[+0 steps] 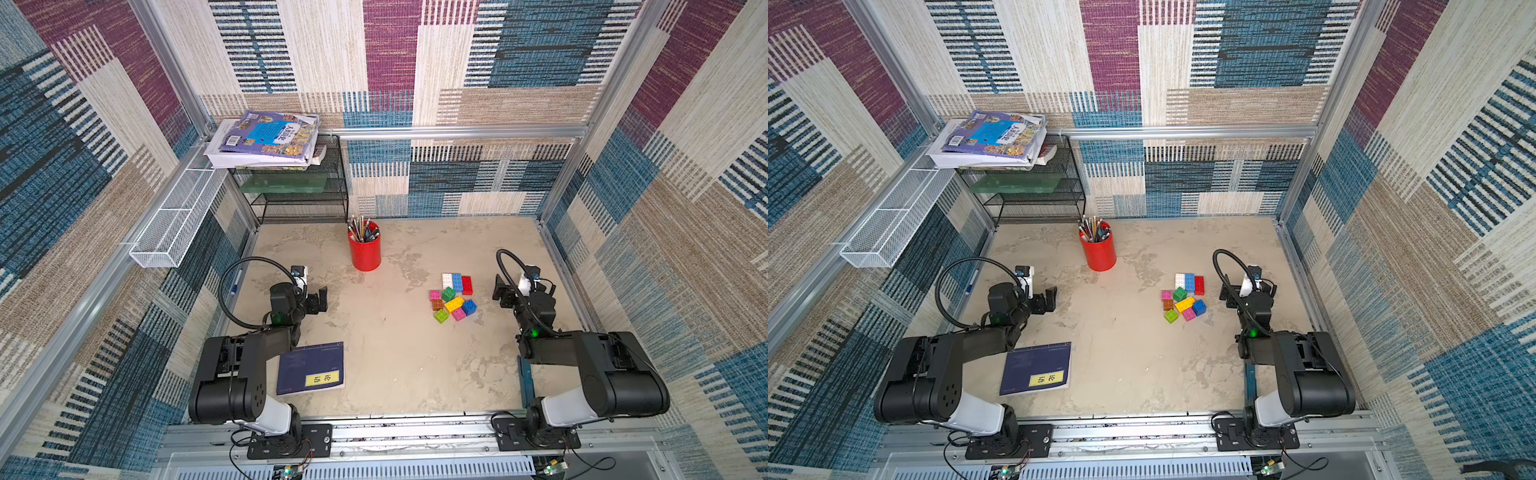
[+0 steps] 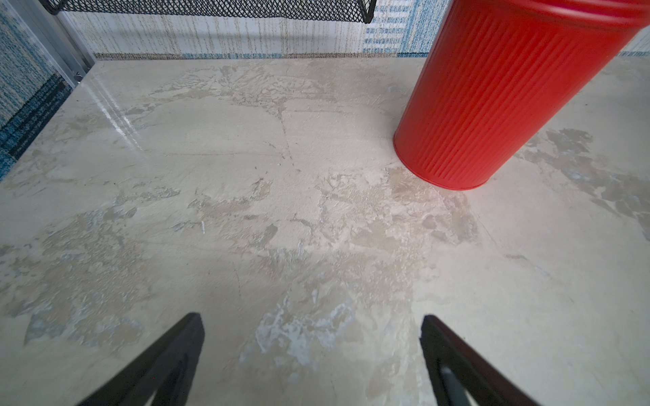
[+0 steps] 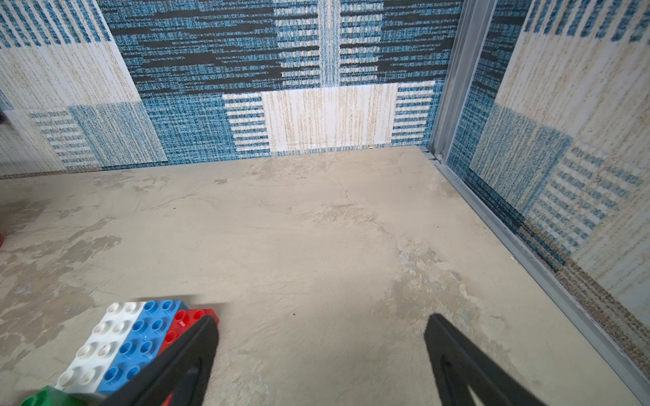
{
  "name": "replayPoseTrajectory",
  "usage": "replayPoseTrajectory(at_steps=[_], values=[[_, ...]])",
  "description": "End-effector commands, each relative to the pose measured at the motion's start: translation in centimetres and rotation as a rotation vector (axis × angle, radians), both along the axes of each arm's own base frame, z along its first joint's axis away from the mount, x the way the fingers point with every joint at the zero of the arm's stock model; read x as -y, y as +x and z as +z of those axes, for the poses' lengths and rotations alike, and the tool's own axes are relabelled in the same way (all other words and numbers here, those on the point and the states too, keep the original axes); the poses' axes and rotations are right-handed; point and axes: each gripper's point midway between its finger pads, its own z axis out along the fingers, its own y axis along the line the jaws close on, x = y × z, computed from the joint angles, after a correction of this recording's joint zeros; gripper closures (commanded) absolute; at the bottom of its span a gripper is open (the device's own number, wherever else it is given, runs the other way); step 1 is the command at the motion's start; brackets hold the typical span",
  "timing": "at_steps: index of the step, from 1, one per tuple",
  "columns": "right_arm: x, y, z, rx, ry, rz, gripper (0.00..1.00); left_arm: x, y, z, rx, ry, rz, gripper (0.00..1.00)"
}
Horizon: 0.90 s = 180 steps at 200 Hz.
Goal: Assemble the letter f with lego
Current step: Pick up the lego brick from the center of the board.
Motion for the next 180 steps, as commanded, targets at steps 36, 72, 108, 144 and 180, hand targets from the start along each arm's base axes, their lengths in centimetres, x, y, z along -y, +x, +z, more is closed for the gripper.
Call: replayPoseTrajectory(at_steps=[36,72,108,144,180], values=[[0.2,0.2,0.8,0.03,0.01,-0.009,0.05,0.1,0.2,0.4,0.014,0.002,-0.01,0.01],[0.1,0.3,0.8,0.028,0.008,-0.01,0.05,0.1,0.3,0.4,0.014,0.003,-0.01,0.01],[0.1,0.2,0.8,0.028,0.009,-0.007,0.05,0.1,0.3,0.3,0.009,0.001,-0.01,0.01],[0.1,0.4,1.0,0.025,0.008,-0.013,0.05,0.1,0.2,0.4,0.014,0.001,-0.01,0.01],[0.1,3.0,1.3,-0.088,-0.015,-0.046,0.05,0.5,0.1,0.5,-0.005,0.002,-0.034,0.01]])
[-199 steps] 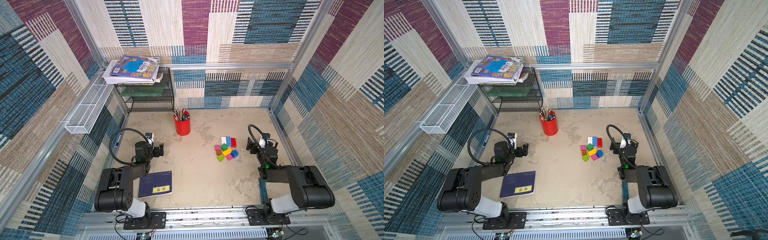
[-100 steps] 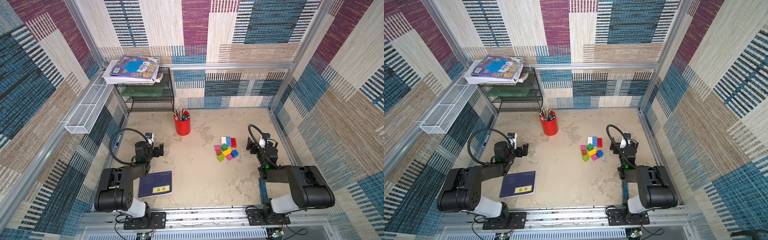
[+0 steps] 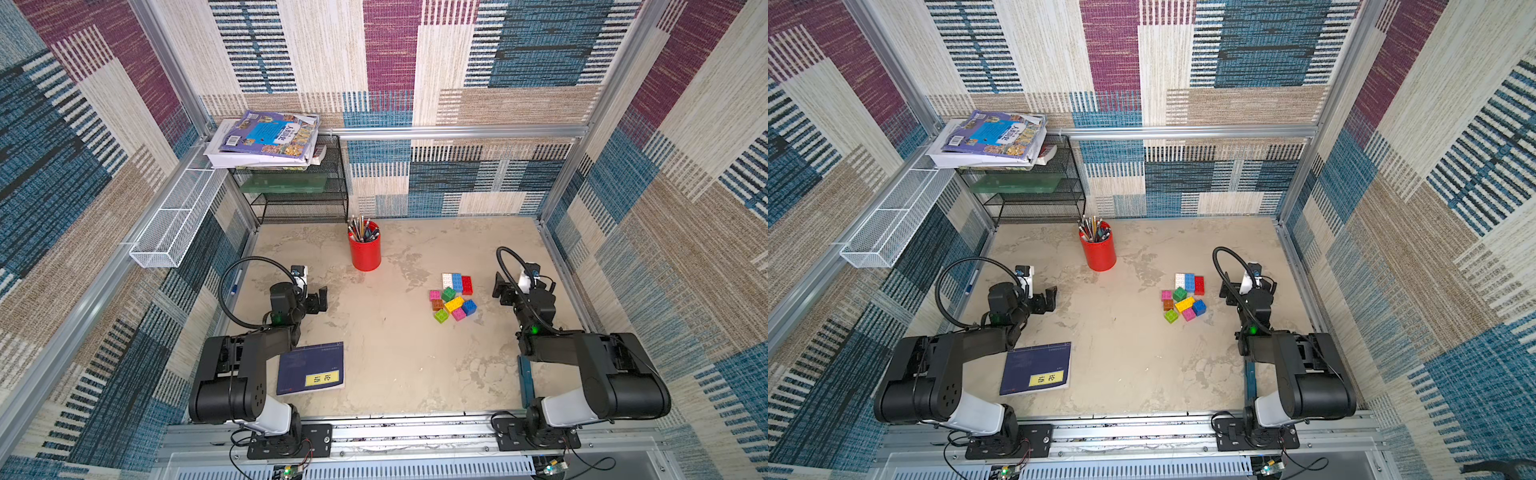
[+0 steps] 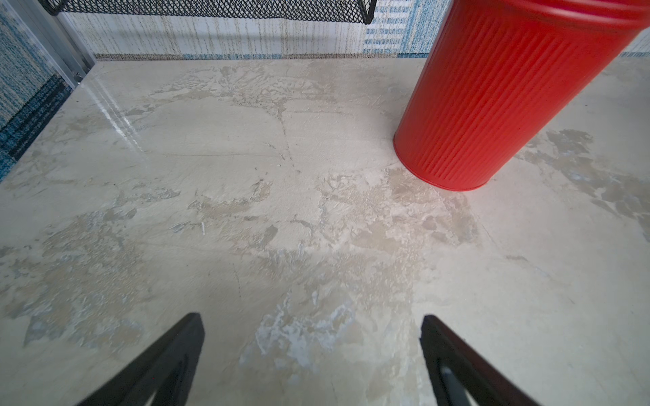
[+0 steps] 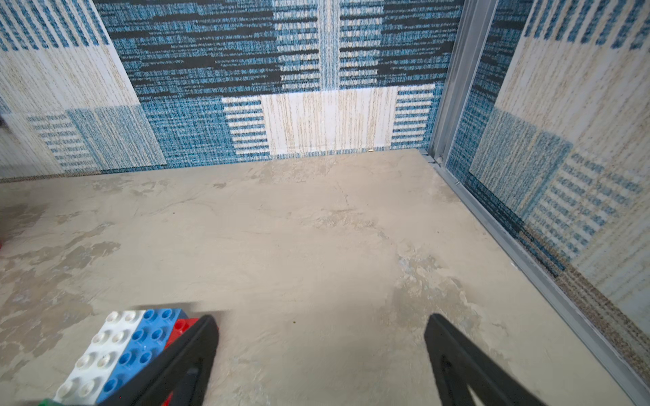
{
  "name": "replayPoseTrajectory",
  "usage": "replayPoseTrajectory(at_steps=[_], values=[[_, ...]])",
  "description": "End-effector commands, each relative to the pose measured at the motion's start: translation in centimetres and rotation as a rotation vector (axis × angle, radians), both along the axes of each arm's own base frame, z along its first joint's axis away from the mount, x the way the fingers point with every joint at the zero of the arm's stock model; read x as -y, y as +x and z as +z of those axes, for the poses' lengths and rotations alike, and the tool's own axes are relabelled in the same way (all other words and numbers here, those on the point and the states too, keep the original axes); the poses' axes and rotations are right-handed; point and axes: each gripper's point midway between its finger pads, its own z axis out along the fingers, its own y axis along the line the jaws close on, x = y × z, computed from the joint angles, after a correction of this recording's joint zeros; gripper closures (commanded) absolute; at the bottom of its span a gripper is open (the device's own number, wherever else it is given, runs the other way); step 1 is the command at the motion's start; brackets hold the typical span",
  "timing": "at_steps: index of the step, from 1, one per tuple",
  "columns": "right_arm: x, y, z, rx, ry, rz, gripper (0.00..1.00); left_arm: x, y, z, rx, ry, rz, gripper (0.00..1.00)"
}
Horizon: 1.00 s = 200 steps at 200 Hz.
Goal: Assemble the letter f with lego
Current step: Pick up the lego brick from the center of the board.
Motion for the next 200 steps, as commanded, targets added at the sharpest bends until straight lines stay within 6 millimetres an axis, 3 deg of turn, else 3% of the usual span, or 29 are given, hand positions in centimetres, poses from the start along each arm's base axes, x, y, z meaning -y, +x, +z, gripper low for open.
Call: replayPoseTrajectory(at_steps=[1,18,45,75,118,132,154,200], values=[[0.1,1.7,0.1,-0.085,-0.011,-0.031,0.05,0.5,0.0,0.4,-0.011,0.001,-0.037,0.01],[-0.9,3.2,0.7,-0.132,-0.045,-0.014,0.05,1.8,0.1,1.5,-0.086,-0.001,-0.109,0.01],[-2.6,4.2,3.1,-0.158,-0.039,0.032,0.05,2.3,0.8,3.7,-0.135,0.069,-0.046,0.01],[-4.2,4.9,6.0,-0.204,-0.003,0.098,0.04,3.8,0.2,8.7,-0.077,0.012,-0.037,0.01],[-7.2,3.5,9.7,-0.173,0.057,0.147,0.03,6.9,-2.4,16.1,0.046,-0.027,-0.059,0.01],[-8.3,3.2,9.7,-0.202,0.064,0.182,0.0,8.0,-3.5,17.8,0.073,-0.048,-0.076,0.01],[-9.8,2.9,9.0,-0.263,0.058,0.233,0.05,9.7,-5.0,19.1,0.067,-0.107,-0.153,0.01],[-12.7,1.9,5.9,-0.373,-0.009,0.332,0.16,13.8,-7.4,17.7,-0.026,-0.163,-0.305,0.01]])
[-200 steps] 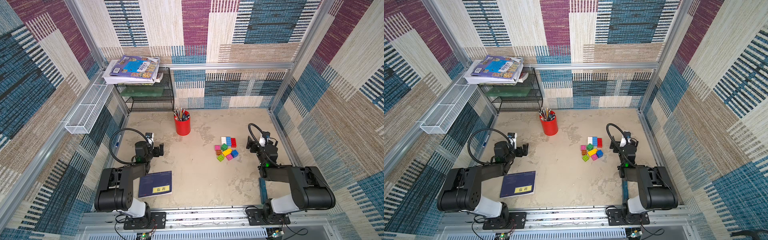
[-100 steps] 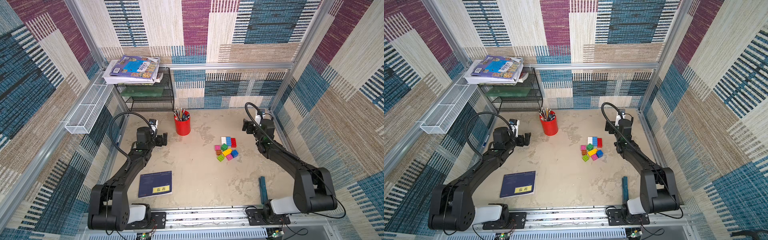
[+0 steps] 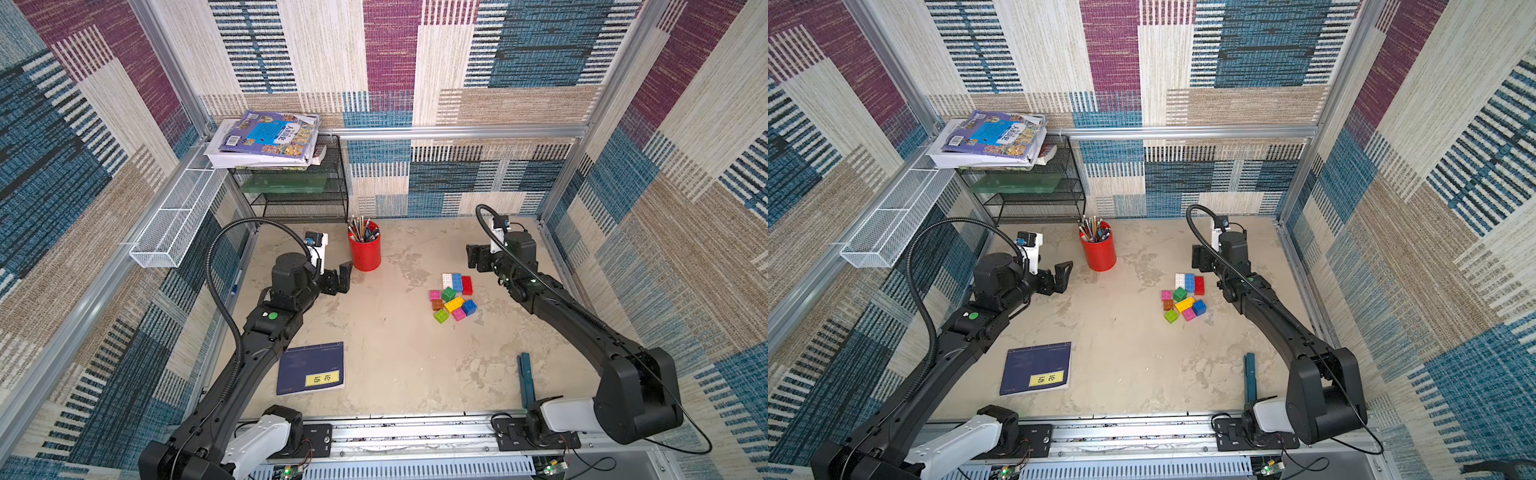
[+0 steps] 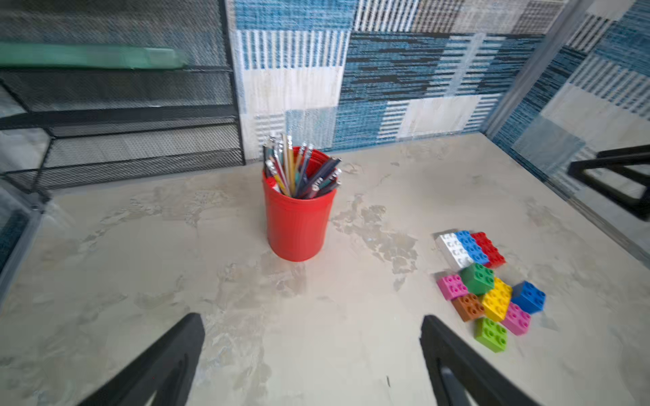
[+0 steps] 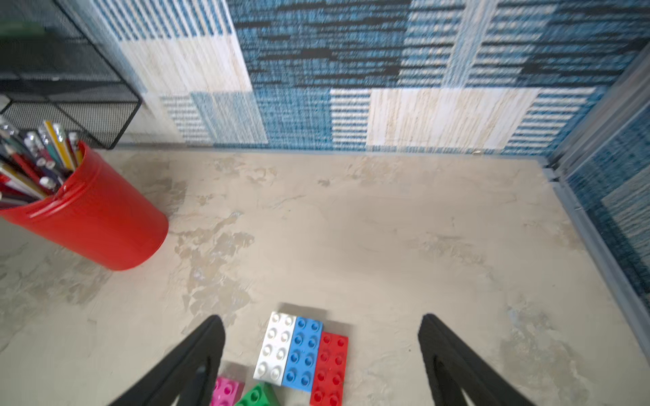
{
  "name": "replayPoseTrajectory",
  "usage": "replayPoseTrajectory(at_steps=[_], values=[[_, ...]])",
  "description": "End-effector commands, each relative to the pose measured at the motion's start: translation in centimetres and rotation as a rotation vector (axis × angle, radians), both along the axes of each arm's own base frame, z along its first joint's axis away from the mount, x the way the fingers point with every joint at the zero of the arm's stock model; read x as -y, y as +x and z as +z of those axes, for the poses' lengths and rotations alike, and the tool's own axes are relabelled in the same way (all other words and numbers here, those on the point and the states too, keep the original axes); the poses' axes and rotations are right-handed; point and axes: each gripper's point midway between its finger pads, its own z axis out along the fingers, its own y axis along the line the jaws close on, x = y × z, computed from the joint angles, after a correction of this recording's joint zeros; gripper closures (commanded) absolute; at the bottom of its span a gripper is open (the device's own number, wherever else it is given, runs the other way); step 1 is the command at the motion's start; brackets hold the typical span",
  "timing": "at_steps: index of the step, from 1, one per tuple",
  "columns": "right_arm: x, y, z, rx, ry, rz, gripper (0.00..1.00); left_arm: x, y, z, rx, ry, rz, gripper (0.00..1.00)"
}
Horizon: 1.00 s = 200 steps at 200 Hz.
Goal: Assemble the letter f with lego
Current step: Pick up the lego brick from the center of the board.
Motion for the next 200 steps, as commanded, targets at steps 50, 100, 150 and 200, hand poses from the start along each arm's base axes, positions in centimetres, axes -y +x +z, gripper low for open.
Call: replayPoseTrajectory(at_steps=[50,100,150,200], values=[[-4.1,-1.3,-5.3,-0.166,-0.068,0.183,0.35,5.5,-3.8,-4.4,-0.169,-0.051,-0.167,0.01],[-6.9,-2.1,-9.4,-0.287,-0.119,0.303,0.39,7.4,-5.2,-5.4,-0.171,-0.039,-0.221,0.01],[-7.5,-2.7,-12.6,-0.381,-0.168,0.319,0.39,7.0,-5.6,-5.6,-0.155,-0.033,-0.204,0.01],[-7.4,-3.5,-14.1,-0.432,-0.196,0.304,0.4,6.5,-5.9,-6.2,-0.174,-0.004,-0.192,0.01]])
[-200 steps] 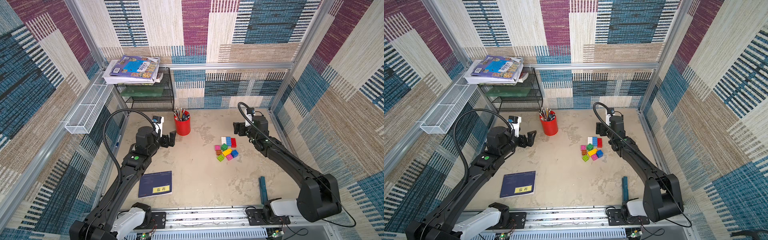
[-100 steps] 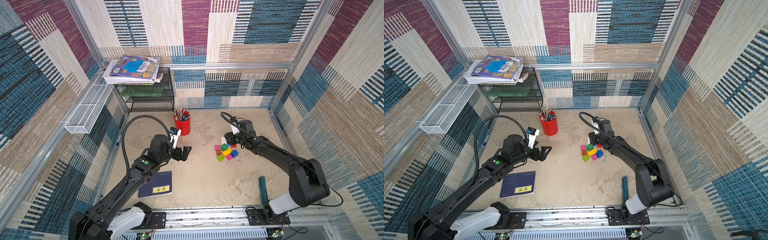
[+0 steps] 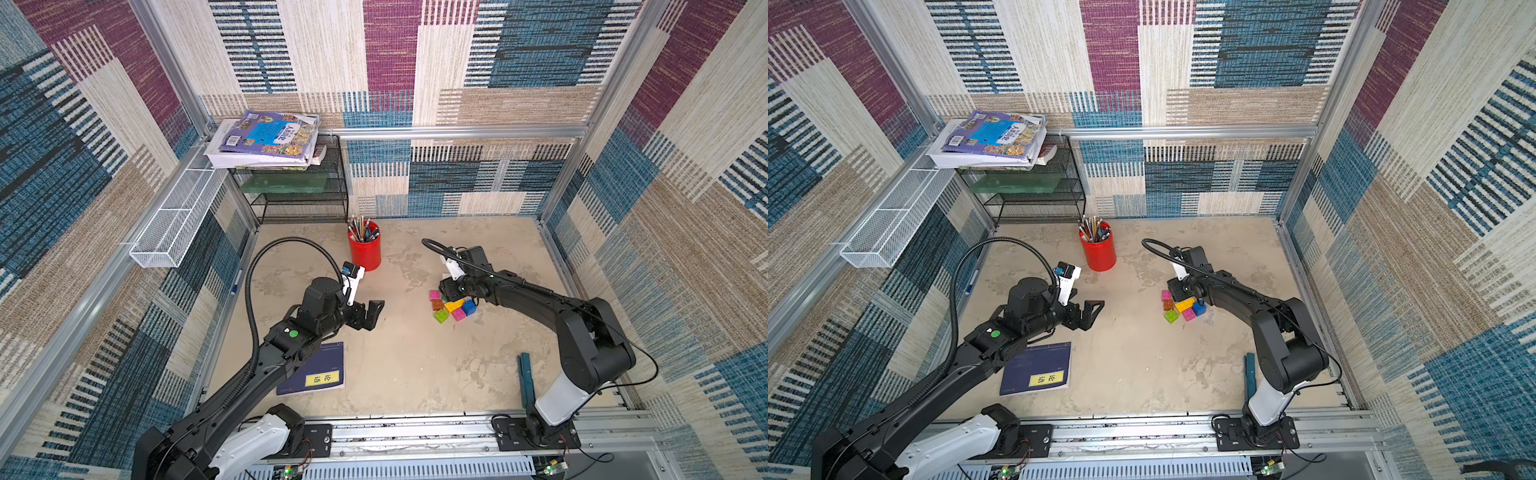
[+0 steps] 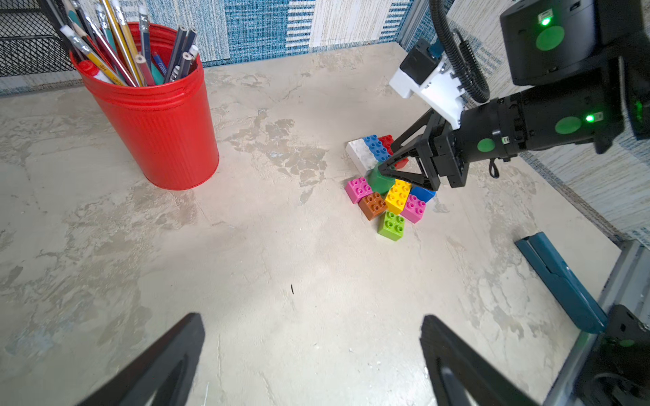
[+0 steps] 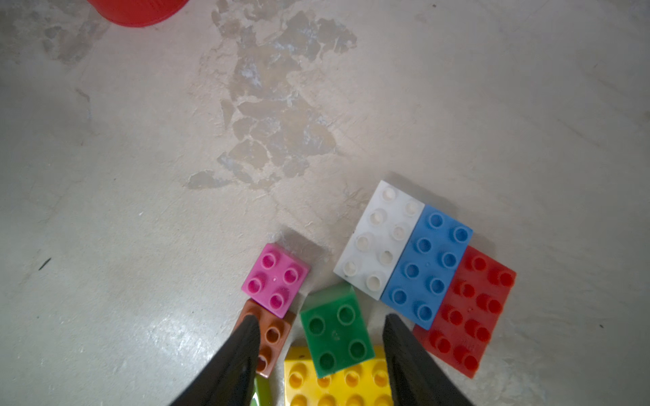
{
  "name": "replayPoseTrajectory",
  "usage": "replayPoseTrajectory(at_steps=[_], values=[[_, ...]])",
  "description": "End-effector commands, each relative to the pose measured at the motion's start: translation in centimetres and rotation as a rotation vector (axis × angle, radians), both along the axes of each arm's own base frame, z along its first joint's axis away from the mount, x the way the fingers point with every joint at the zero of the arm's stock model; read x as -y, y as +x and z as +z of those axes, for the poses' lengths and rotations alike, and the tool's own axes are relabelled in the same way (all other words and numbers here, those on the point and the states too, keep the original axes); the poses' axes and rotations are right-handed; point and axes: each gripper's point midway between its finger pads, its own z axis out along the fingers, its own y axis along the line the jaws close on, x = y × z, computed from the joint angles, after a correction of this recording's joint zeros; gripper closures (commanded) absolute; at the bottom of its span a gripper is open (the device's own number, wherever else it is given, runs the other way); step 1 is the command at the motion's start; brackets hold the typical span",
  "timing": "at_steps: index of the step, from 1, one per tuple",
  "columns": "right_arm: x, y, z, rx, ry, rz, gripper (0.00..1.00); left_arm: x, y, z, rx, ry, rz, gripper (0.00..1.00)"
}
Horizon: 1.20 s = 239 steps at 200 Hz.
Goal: Assemble the letter f with lego
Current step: Pick up the lego brick from the center of the board.
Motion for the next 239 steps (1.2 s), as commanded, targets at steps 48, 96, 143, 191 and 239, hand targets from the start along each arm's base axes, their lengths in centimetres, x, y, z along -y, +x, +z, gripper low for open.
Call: replayPoseTrajectory(at_steps=[48,96,143,191,239], values=[[0.7,-0.3,-1.9,-0.04,-0.059,-0.031,0.43,0.0,0.0,-0.5,-0.029,0.016,0.003,0.01],[1.0,-0.5,-2.5,-0.051,-0.071,-0.044,0.45,0.6,0.1,-1.3,-0.078,0.04,-0.03,0.01],[1.2,-0.4,-3.1,-0.063,-0.082,-0.054,0.52,1.0,0.1,-1.4,-0.088,0.028,-0.046,0.01],[1.3,-0.3,-3.4,-0.066,-0.091,-0.062,0.57,1.2,0.1,-1.4,-0.09,0.023,-0.052,0.01],[1.4,-0.2,-3.6,-0.068,-0.095,-0.067,0.63,1.3,0.1,-1.6,-0.098,0.022,-0.055,0.01]])
